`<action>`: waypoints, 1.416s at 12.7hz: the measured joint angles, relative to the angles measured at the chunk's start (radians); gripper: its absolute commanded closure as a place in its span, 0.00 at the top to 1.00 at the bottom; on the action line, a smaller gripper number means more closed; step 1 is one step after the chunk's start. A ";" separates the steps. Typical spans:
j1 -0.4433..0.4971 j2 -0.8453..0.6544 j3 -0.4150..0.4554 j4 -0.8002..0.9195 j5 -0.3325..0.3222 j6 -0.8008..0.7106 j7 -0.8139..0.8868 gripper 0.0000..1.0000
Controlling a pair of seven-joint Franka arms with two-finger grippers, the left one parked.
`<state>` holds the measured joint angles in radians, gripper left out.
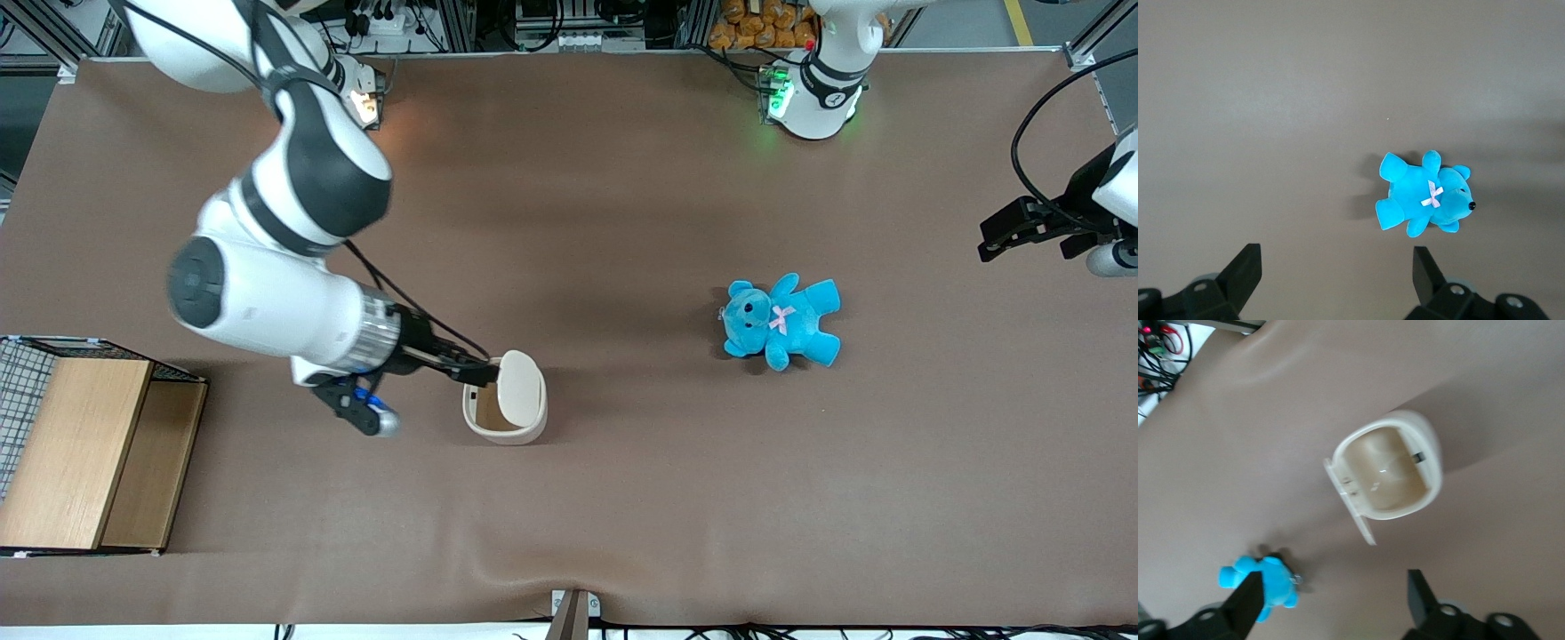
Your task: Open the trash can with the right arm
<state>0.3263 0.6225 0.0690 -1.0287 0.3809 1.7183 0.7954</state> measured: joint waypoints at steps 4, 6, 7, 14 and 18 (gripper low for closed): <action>-0.107 -0.031 -0.004 0.001 -0.031 -0.174 -0.131 1.00; -0.140 -0.065 -0.005 0.003 -0.059 -0.241 -0.140 1.00; -0.146 -0.087 -0.005 0.003 -0.090 -0.275 -0.140 1.00; -0.229 -0.233 -0.020 0.006 -0.269 -0.425 -0.433 1.00; -0.232 -0.303 -0.039 -0.034 -0.307 -0.454 -0.506 1.00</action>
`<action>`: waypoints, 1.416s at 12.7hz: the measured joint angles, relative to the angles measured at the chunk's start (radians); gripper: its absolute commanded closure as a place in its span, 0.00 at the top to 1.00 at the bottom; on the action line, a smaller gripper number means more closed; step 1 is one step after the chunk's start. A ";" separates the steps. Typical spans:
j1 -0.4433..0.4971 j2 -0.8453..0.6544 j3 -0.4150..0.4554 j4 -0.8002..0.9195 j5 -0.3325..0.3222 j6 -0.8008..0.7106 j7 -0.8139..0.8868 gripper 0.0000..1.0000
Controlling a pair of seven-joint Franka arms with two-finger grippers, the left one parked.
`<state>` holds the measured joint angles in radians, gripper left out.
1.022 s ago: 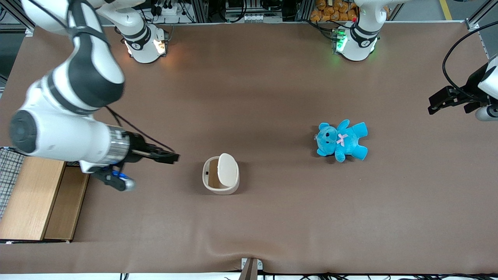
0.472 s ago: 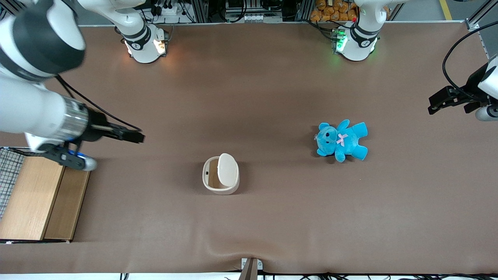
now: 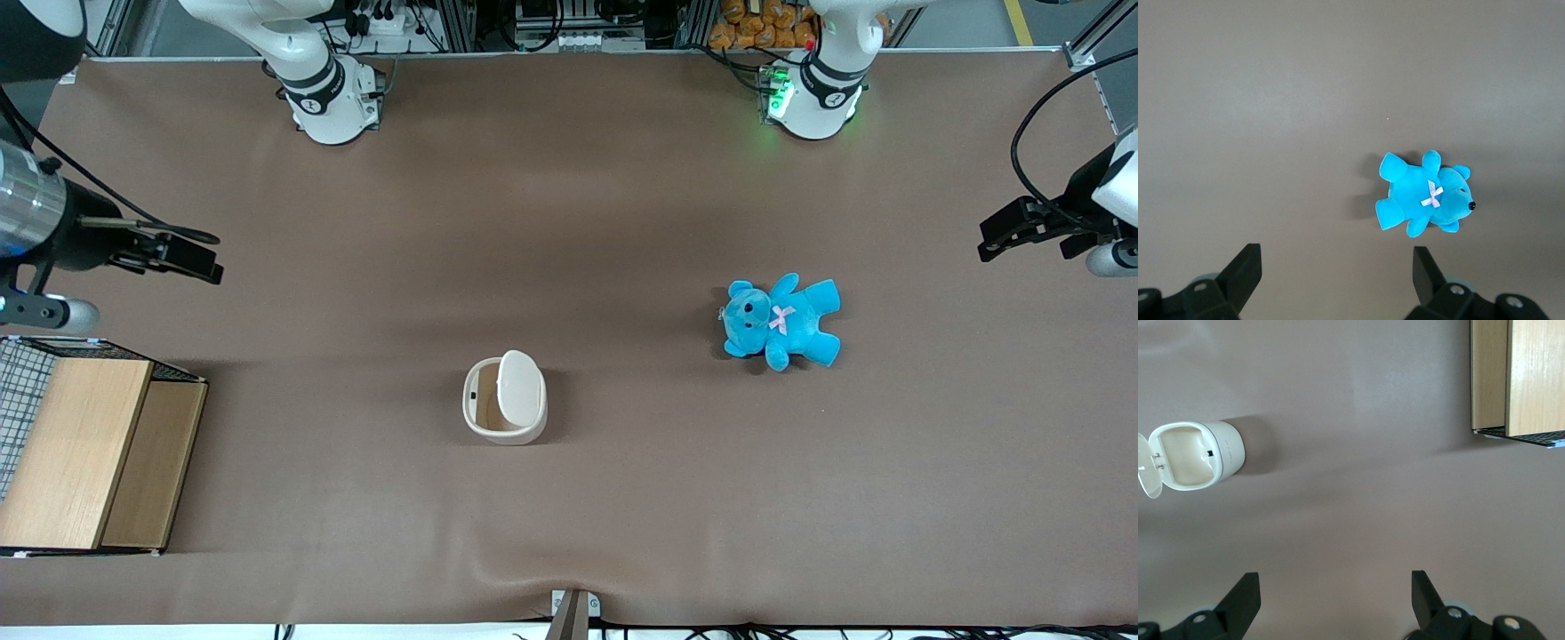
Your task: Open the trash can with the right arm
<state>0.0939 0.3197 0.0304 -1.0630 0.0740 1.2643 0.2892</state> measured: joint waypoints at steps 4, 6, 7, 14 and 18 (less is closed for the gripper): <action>-0.001 -0.139 -0.072 -0.202 -0.001 0.108 -0.122 1.00; -0.001 -0.203 -0.082 -0.292 -0.001 0.133 -0.138 1.00; 0.000 -0.224 -0.081 -0.321 -0.001 0.142 -0.140 1.00; -0.002 -0.258 -0.094 -0.351 -0.064 0.148 -0.188 1.00; -0.012 -0.260 -0.161 -0.358 -0.069 0.148 -0.284 1.00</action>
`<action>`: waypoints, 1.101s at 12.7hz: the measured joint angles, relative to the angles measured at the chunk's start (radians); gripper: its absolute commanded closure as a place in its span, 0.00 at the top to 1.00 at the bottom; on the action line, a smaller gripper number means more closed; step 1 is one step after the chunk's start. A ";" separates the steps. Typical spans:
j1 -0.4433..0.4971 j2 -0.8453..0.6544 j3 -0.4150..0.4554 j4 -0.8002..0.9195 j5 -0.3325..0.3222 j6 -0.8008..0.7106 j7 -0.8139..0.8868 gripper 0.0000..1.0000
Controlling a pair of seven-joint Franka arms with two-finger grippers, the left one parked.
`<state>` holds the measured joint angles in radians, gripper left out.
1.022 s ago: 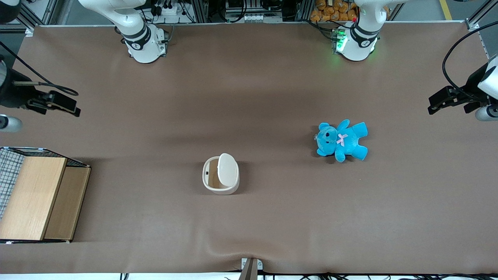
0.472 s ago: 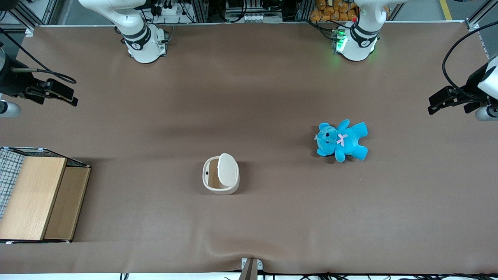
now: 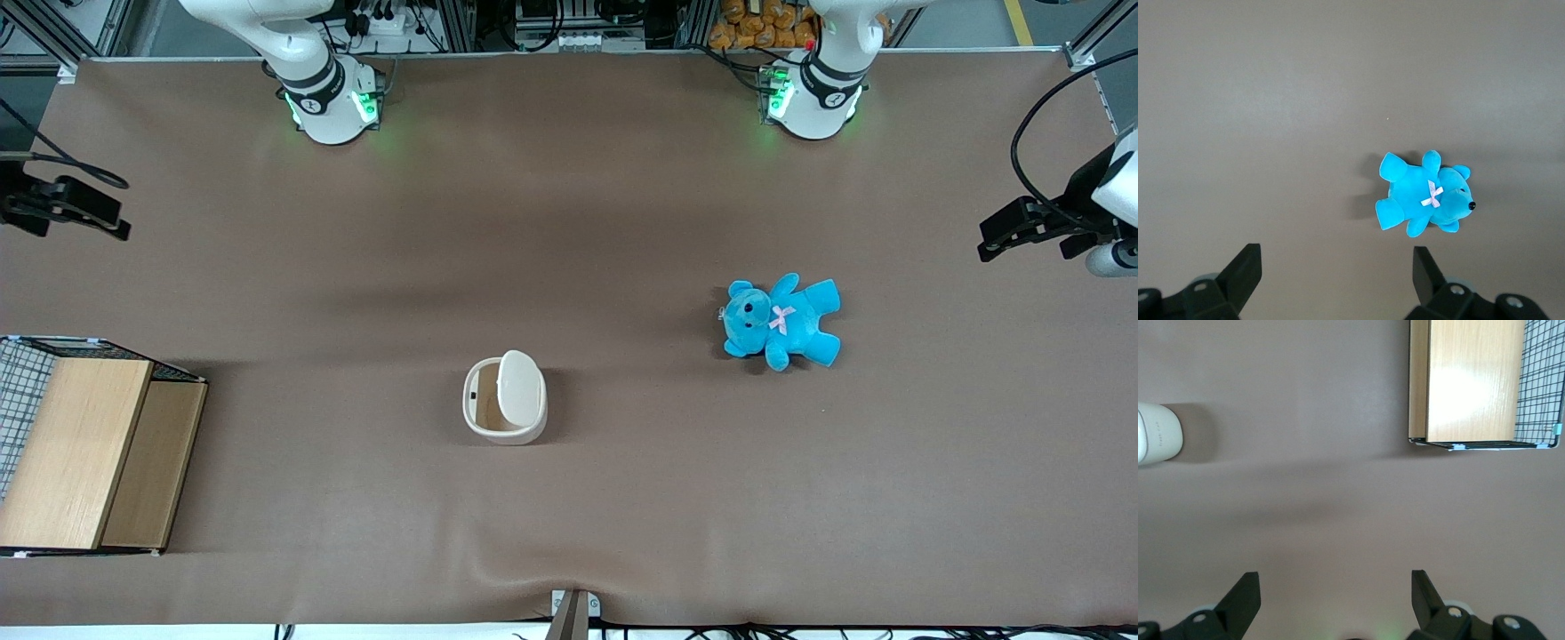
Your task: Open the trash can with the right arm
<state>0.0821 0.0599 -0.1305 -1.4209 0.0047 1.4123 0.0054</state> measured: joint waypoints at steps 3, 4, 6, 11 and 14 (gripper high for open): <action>-0.004 -0.006 -0.002 -0.001 0.000 -0.014 -0.010 1.00; -0.010 -0.010 -0.002 -0.001 0.000 -0.018 -0.010 1.00; -0.024 -0.024 -0.002 -0.004 0.000 -0.029 -0.012 1.00; -0.026 -0.065 0.001 -0.041 0.000 -0.028 -0.021 1.00; -0.026 -0.064 0.004 -0.041 0.000 -0.027 -0.032 1.00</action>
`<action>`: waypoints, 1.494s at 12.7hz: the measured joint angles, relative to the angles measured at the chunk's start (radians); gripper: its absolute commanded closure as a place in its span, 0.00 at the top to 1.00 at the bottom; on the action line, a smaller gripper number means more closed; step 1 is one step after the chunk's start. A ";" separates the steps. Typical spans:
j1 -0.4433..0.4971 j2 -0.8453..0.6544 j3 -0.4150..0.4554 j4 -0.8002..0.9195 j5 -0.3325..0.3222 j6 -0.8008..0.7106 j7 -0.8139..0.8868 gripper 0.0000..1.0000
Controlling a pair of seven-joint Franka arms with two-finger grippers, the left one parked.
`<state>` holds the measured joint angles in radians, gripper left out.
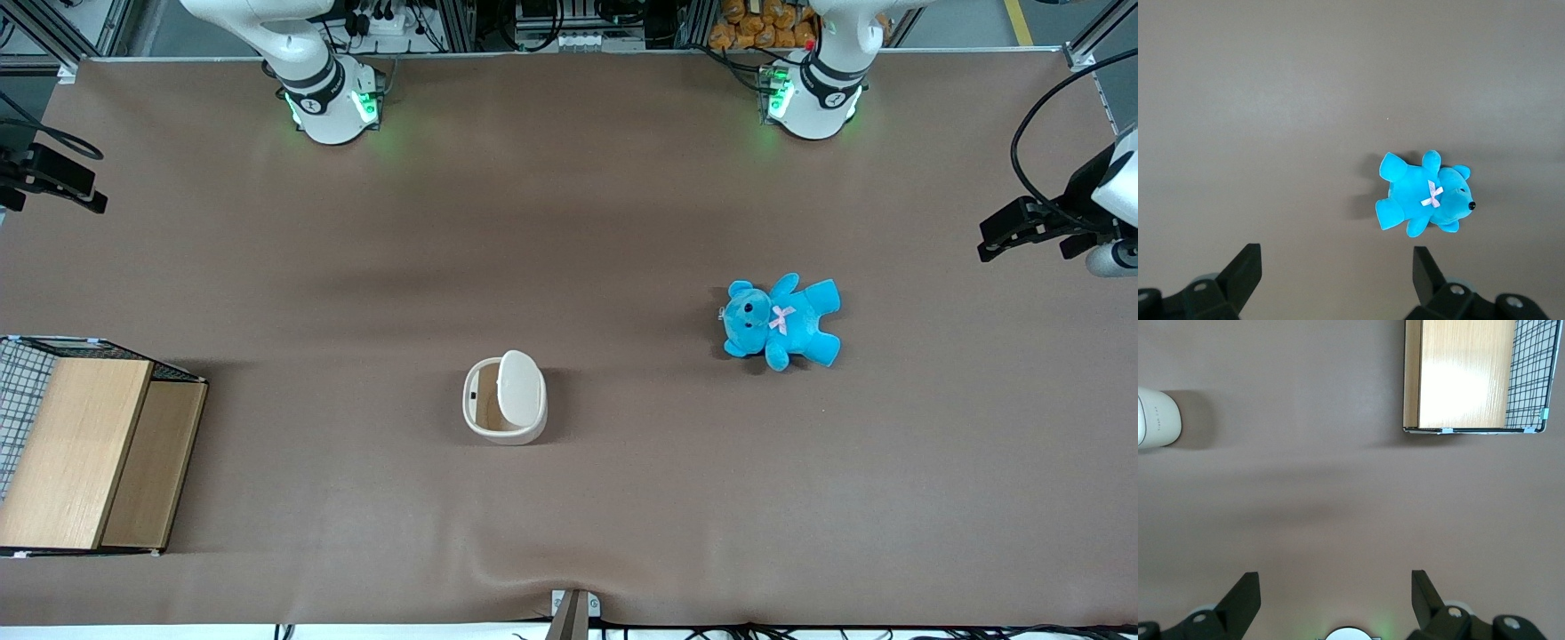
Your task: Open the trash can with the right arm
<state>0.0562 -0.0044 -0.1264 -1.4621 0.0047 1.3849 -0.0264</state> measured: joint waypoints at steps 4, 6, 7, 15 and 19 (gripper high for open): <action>0.000 0.006 0.000 0.000 0.000 0.001 0.000 1.00; 0.000 0.008 0.000 0.000 0.000 0.001 0.000 1.00; 0.000 0.010 0.000 0.000 0.000 0.001 0.000 1.00; 0.030 0.108 0.019 -0.005 0.062 0.019 -0.001 1.00; 0.042 0.162 0.019 -0.005 0.157 0.092 0.076 1.00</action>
<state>0.0981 0.1580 -0.1070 -1.4672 0.1613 1.4773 0.0499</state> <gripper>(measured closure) 0.000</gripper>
